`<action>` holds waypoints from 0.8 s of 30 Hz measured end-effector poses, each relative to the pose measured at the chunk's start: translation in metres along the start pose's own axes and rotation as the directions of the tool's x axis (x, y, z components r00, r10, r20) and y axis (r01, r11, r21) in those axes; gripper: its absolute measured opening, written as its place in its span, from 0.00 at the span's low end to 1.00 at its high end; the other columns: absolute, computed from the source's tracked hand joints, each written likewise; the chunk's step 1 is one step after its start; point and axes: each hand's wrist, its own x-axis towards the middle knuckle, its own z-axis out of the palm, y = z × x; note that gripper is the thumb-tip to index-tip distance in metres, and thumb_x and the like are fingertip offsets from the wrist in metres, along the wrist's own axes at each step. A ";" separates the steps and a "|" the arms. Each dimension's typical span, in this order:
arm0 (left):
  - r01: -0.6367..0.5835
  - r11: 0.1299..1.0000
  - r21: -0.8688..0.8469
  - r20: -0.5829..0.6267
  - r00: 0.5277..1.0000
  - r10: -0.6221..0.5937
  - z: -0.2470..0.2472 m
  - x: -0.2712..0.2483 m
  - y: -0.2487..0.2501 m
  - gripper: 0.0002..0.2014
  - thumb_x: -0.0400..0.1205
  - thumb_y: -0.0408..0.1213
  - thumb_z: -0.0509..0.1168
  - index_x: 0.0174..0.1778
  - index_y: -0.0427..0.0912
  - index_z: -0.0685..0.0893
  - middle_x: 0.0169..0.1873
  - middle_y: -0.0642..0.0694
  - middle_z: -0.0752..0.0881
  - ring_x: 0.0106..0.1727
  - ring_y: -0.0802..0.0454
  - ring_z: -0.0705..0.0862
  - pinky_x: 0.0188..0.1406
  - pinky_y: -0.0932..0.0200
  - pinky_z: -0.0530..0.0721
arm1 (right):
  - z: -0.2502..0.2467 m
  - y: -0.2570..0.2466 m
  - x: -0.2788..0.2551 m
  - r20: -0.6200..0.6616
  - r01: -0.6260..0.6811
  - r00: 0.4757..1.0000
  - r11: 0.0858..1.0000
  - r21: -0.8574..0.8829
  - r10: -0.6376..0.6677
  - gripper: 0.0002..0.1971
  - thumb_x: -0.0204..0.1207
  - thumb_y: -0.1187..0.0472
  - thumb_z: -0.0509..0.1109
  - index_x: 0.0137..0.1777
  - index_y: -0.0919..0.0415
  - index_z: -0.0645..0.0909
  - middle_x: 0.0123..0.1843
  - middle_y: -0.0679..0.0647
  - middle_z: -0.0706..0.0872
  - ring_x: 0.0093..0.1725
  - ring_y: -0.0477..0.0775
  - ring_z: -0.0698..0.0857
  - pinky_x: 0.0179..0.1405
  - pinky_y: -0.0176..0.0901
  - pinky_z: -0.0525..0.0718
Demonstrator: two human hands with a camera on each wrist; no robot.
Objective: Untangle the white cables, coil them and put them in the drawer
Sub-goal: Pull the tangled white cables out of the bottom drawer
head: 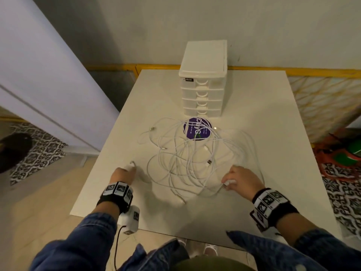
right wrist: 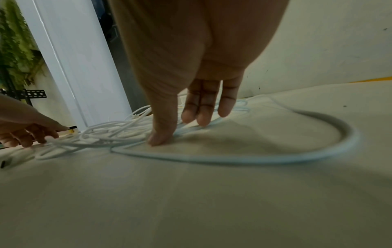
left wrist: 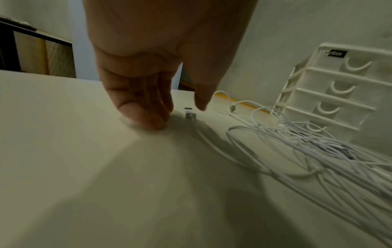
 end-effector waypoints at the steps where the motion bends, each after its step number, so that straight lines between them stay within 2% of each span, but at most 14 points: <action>1: 0.009 1.000 0.017 0.027 1.000 -0.009 0.002 0.004 0.002 0.27 0.82 0.52 0.64 0.57 0.27 0.84 0.56 0.28 0.86 0.57 0.34 0.84 0.49 0.51 0.77 | 0.001 0.002 0.001 -0.006 0.010 1.000 1.000 0.003 -0.009 0.10 0.68 0.55 0.77 0.49 0.50 0.89 0.45 0.50 0.78 0.51 0.53 0.81 0.51 0.41 0.75; 4: 0.017 0.999 0.050 0.041 0.999 -0.019 0.004 0.009 0.009 0.29 0.85 0.52 0.57 0.60 0.24 0.82 0.58 0.27 0.84 0.61 0.32 0.82 0.53 0.50 0.76 | 0.002 0.005 0.001 -0.025 0.068 0.997 0.998 -0.015 -0.069 0.07 0.72 0.52 0.74 0.47 0.50 0.90 0.46 0.52 0.82 0.49 0.55 0.82 0.48 0.42 0.74; 6: 0.028 0.999 0.023 0.021 0.999 -0.029 0.003 0.011 0.009 0.27 0.85 0.50 0.58 0.58 0.25 0.83 0.56 0.27 0.85 0.60 0.32 0.83 0.53 0.50 0.77 | 0.002 0.006 -0.001 -0.089 0.116 0.989 0.993 0.017 -0.114 0.07 0.74 0.52 0.71 0.46 0.51 0.89 0.44 0.52 0.83 0.47 0.55 0.83 0.45 0.42 0.75; 8: -0.012 0.998 -0.057 -0.014 1.000 0.011 0.000 0.015 0.006 0.20 0.83 0.44 0.63 0.51 0.27 0.86 0.47 0.30 0.88 0.54 0.34 0.86 0.53 0.50 0.81 | -0.003 0.003 -0.005 -0.197 0.113 0.976 0.991 0.078 -0.096 0.11 0.76 0.50 0.66 0.46 0.54 0.87 0.43 0.51 0.84 0.45 0.54 0.83 0.44 0.40 0.74; 9: -0.049 0.987 -0.156 -0.036 0.998 0.044 -0.001 0.018 0.004 0.15 0.81 0.39 0.65 0.47 0.28 0.86 0.42 0.32 0.89 0.49 0.36 0.87 0.54 0.48 0.84 | -0.007 0.001 -0.008 -0.273 0.095 0.960 0.987 0.130 -0.057 0.12 0.77 0.51 0.64 0.46 0.56 0.86 0.43 0.50 0.85 0.45 0.53 0.83 0.44 0.40 0.74; 11: -0.094 0.899 -0.427 -0.058 0.995 0.077 -0.005 0.016 0.006 0.04 0.80 0.30 0.65 0.43 0.31 0.80 0.36 0.34 0.88 0.44 0.37 0.89 0.54 0.43 0.86 | -0.020 -0.009 -0.013 -0.400 0.048 0.914 0.958 0.281 0.071 0.06 0.80 0.57 0.62 0.47 0.55 0.81 0.39 0.49 0.86 0.40 0.50 0.84 0.42 0.41 0.76; 12: -0.116 0.844 -0.524 -0.078 0.993 0.089 -0.010 0.015 0.010 0.03 0.79 0.26 0.64 0.41 0.33 0.77 0.35 0.34 0.87 0.42 0.37 0.88 0.52 0.42 0.87 | -0.029 -0.015 -0.015 -0.444 0.031 0.886 0.939 0.342 0.132 0.05 0.80 0.57 0.61 0.48 0.54 0.78 0.36 0.48 0.85 0.36 0.48 0.83 0.40 0.42 0.77; 14: -0.180 0.798 -0.576 -0.124 0.983 0.133 -0.021 0.014 0.020 0.05 0.79 0.23 0.63 0.42 0.35 0.75 0.33 0.36 0.85 0.41 0.38 0.86 0.49 0.45 0.86 | -0.050 -0.028 -0.019 -0.533 0.039 0.822 0.913 0.405 0.201 0.09 0.78 0.53 0.58 0.50 0.54 0.76 0.31 0.45 0.82 0.30 0.49 0.80 0.35 0.41 0.77; 16: -0.230 0.774 -0.590 -0.146 0.973 0.179 -0.032 0.014 0.032 0.08 0.77 0.22 0.62 0.41 0.39 0.74 0.33 0.38 0.84 0.37 0.41 0.83 0.44 0.48 0.83 | -0.074 -0.041 -0.020 -0.643 0.101 0.740 0.911 0.399 0.200 0.14 0.79 0.50 0.57 0.52 0.58 0.78 0.35 0.45 0.82 0.31 0.51 0.79 0.34 0.33 0.75; 18: -0.264 0.729 -0.631 -0.143 0.964 0.226 -0.041 0.013 0.046 0.11 0.78 0.22 0.60 0.41 0.43 0.73 0.34 0.38 0.82 0.31 0.45 0.78 0.34 0.55 0.78 | -0.099 -0.060 -0.019 -0.714 0.180 0.676 0.899 0.399 0.181 0.11 0.81 0.53 0.60 0.54 0.59 0.79 0.41 0.43 0.83 0.34 0.46 0.80 0.34 0.24 0.72; 19: -0.271 0.714 -0.646 -0.132 0.961 0.245 -0.043 0.012 0.052 0.10 0.78 0.22 0.60 0.42 0.43 0.73 0.34 0.38 0.82 0.29 0.48 0.75 0.31 0.57 0.75 | -0.107 -0.067 -0.017 -0.722 0.209 0.669 0.887 0.412 0.178 0.09 0.81 0.55 0.64 0.55 0.58 0.79 0.42 0.40 0.82 0.34 0.42 0.79 0.34 0.22 0.72; 21: -0.291 0.706 -0.646 -0.108 0.950 0.293 -0.044 0.008 0.063 0.06 0.80 0.26 0.60 0.49 0.41 0.74 0.33 0.42 0.83 0.27 0.50 0.72 0.29 0.59 0.71 | -0.112 -0.077 -0.008 -0.676 0.194 0.717 0.883 0.427 0.170 0.09 0.76 0.55 0.72 0.54 0.53 0.80 0.42 0.40 0.83 0.30 0.38 0.77 0.34 0.24 0.73; 23: -0.353 0.735 -0.579 -0.095 0.924 0.369 -0.043 0.004 0.069 0.06 0.82 0.30 0.60 0.54 0.40 0.77 0.31 0.45 0.83 0.28 0.51 0.72 0.29 0.60 0.71 | -0.100 -0.080 0.007 -0.531 0.039 0.830 0.934 0.356 0.167 0.08 0.74 0.52 0.73 0.51 0.51 0.82 0.40 0.44 0.86 0.28 0.39 0.76 0.33 0.32 0.73; 24: -0.390 0.751 -0.533 -0.093 0.909 0.406 -0.042 0.002 0.071 0.06 0.83 0.32 0.60 0.54 0.40 0.79 0.30 0.45 0.82 0.29 0.51 0.73 0.29 0.59 0.71 | -0.090 -0.080 0.015 -0.433 -0.058 0.883 0.957 0.286 0.183 0.07 0.75 0.51 0.71 0.49 0.52 0.83 0.40 0.48 0.86 0.31 0.41 0.78 0.34 0.36 0.73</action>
